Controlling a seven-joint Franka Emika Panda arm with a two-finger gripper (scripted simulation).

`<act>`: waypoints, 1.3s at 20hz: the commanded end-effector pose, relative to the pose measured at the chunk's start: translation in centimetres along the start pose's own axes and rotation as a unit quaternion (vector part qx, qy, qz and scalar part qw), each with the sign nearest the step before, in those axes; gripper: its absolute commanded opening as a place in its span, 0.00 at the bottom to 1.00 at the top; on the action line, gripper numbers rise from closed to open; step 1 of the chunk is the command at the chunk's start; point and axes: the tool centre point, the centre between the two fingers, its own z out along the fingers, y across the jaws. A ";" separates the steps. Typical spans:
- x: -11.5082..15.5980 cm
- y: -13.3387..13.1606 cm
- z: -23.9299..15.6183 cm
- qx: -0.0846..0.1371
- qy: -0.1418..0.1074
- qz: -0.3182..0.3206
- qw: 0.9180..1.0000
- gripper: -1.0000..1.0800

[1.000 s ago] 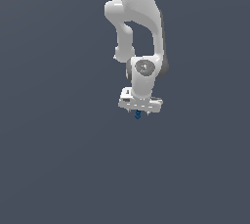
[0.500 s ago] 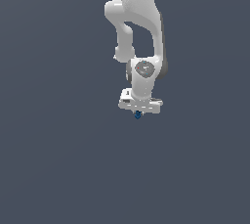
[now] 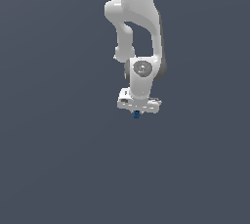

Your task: Pick up the object and move it to a goal position.

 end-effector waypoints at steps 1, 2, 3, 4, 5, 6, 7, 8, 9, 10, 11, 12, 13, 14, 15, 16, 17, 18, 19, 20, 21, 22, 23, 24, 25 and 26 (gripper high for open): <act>0.2 1.0 -0.4 0.000 0.000 0.001 1.000 0.00; 0.3 1.5 -0.6 0.000 0.000 0.001 1.000 0.00; 0.5 2.1 -0.9 0.000 0.000 0.001 1.000 0.00; 0.6 2.8 -1.1 0.000 0.000 0.001 1.000 0.00; 0.7 3.5 -1.4 0.000 0.000 0.001 1.000 0.00; 0.9 4.3 -1.8 0.000 0.000 0.001 1.000 0.00; 1.1 5.1 -2.1 0.000 0.000 0.001 1.000 0.00; 1.3 6.1 -2.5 0.000 0.000 0.001 1.000 0.00; 1.5 7.1 -2.9 0.000 0.000 0.001 1.000 0.00; 1.7 8.2 -3.4 0.000 0.000 0.001 1.000 0.00; 2.0 9.3 -3.8 0.000 0.000 0.001 1.000 0.00; 2.3 10.5 -4.3 0.000 0.000 0.001 1.000 0.00; 2.5 11.6 -4.8 0.000 0.000 0.001 1.000 0.00; 2.8 12.8 -5.3 0.000 0.000 0.001 1.000 0.00; 3.0 13.8 -5.7 0.000 0.000 0.001 1.000 0.00; 3.3 14.9 -6.1 0.000 0.000 0.001 1.000 0.00; 3.5 15.8 -6.5 0.000 0.000 0.001 1.000 0.00; 3.7 16.7 -6.9 0.000 0.000 0.001 1.000 0.00; 4.0 17.5 -7.2 0.000 0.000 0.001 1.000 0.00; 4.2 18.3 -7.6 0.000 0.000 0.001 1.000 0.00; 4.4 19.0 -7.9 0.000 0.000 0.001 1.000 0.00; 4.5 19.6 -8.1 0.000 0.000 0.001 1.000 0.00; 4.7 20.2 -8.4 0.000 0.000 0.001 1.000 0.00; 4.8 20.7 -8.6 0.000 0.000 0.001 1.000 0.00; 5.0 21.1 -8.7 0.000 0.000 0.001 1.000 0.00; 5.1 21.4 -8.9 0.000 0.000 0.001 1.000 0.00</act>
